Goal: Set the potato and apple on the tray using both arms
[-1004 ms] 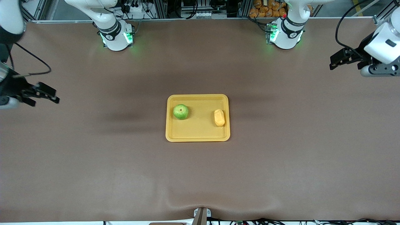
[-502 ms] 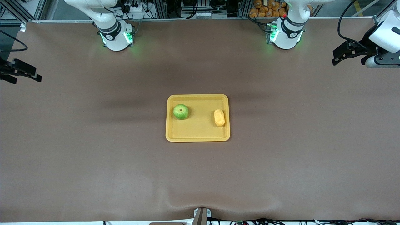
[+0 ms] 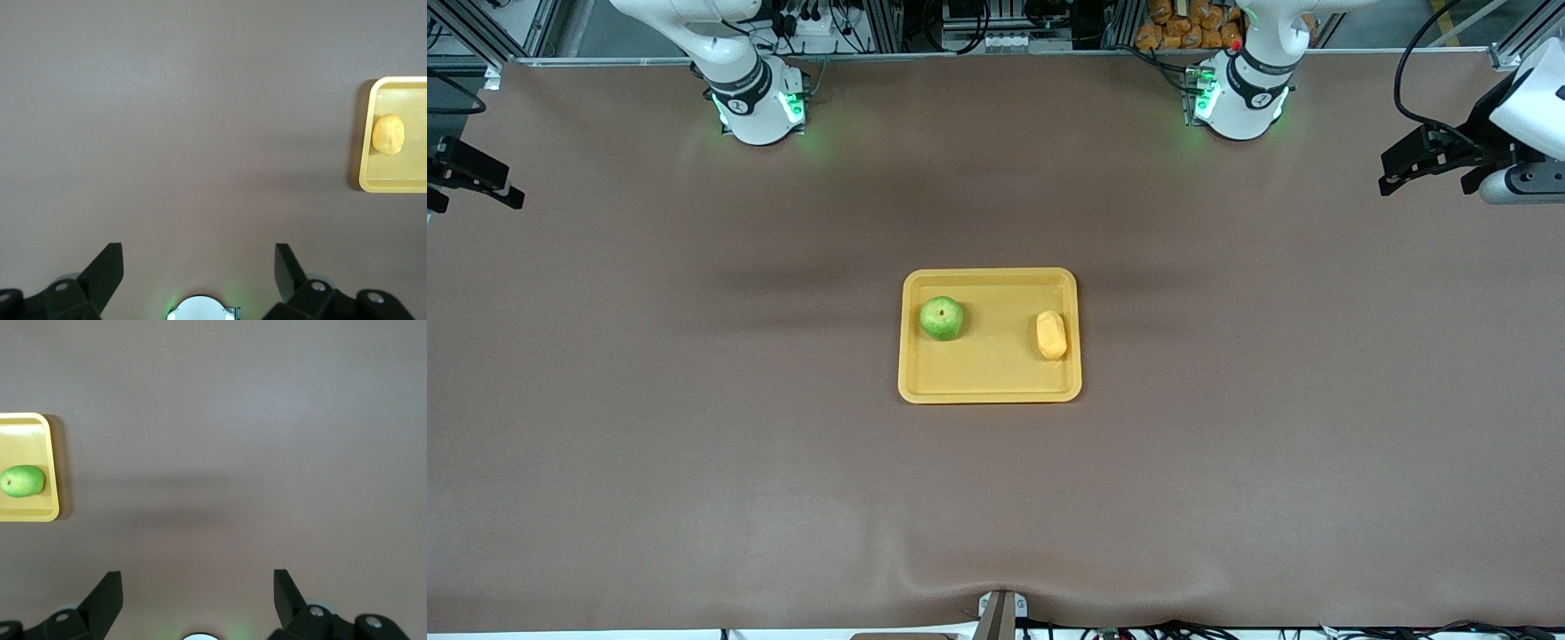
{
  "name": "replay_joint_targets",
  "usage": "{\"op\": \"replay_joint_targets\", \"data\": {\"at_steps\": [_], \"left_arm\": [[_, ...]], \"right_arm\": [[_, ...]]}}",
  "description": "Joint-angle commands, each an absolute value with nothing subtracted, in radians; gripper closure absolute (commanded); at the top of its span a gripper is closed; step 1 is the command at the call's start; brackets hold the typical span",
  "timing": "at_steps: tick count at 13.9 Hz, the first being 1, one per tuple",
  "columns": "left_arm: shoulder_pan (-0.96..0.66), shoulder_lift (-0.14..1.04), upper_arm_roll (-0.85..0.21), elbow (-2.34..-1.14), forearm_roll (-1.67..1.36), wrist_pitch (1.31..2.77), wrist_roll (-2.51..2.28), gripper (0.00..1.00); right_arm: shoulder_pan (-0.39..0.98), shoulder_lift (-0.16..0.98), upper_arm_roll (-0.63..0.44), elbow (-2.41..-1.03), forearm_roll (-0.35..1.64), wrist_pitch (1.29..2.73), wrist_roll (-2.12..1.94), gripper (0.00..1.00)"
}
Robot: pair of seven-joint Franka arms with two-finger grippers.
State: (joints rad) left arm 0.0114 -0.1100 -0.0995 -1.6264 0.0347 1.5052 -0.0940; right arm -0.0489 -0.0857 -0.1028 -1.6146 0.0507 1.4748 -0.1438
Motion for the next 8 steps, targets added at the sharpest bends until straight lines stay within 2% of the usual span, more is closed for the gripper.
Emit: {"op": "replay_joint_targets", "data": {"at_steps": [1, 8], "left_arm": [[0.023, -0.101, -0.109, -1.605, 0.026, 1.499, -0.129, 0.0], [0.018, -0.086, -0.112, -1.589, 0.029, 1.499, -0.127, 0.0]], "right_arm": [[-0.032, -0.091, -0.115, -1.606, 0.028, 1.47, -0.107, 0.0], [-0.032, -0.081, -0.115, -1.594, 0.029, 1.473, -0.107, 0.0]]}}
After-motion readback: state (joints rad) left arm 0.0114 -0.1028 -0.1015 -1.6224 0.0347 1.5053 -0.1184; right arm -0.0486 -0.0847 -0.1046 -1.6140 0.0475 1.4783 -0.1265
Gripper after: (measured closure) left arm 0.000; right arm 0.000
